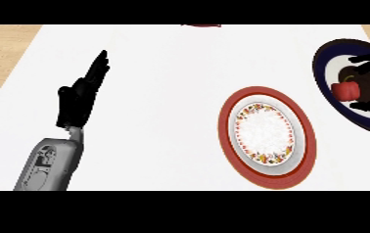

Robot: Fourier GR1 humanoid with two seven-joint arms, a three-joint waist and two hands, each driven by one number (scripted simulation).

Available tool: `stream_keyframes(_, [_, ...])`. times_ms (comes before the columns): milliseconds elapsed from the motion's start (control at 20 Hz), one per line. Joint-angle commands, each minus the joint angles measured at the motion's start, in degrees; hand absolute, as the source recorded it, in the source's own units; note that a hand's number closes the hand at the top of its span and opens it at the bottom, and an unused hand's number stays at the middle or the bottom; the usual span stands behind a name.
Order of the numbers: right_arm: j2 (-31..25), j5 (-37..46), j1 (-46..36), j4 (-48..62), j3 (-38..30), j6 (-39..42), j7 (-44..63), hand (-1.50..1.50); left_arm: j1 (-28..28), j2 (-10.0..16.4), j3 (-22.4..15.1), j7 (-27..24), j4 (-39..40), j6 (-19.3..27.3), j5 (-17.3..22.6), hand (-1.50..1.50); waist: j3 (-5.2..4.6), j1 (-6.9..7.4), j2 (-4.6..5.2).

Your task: Pick the bell pepper from the plate and place it in the plate

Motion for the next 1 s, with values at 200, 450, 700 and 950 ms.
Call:
stream_keyframes(200, [0.31, -7.34, -2.16, 5.42, -7.46, 8.41, -3.35, -1.50, 1.11, -0.76, -0.15, 0.46, -0.90, -0.08, 0.16, 0.00, 0.05, -0.57, -0.07])
stream_keyframes(450, [-4.77, -14.97, -4.73, 9.00, -15.46, 10.72, 3.34, -1.50, 0.98, -0.30, 0.55, -1.60, 0.45, -0.32, 0.02, 0.00, 0.03, -0.74, 0.14])
stream_keyframes(700, [-11.61, -18.89, -0.81, 10.72, -19.45, 11.55, 6.16, -1.50, 0.97, -1.28, -0.29, 0.37, -1.94, 0.83, -0.63, 0.00, 0.23, -0.48, 0.37])
stream_keyframes(950, [-14.21, -22.15, 3.54, 10.86, -22.43, 15.62, 5.43, -1.50, -0.58, -0.20, 1.22, 0.06, -0.13, -0.45, 0.51, 0.00, 0.43, -1.07, 0.78])
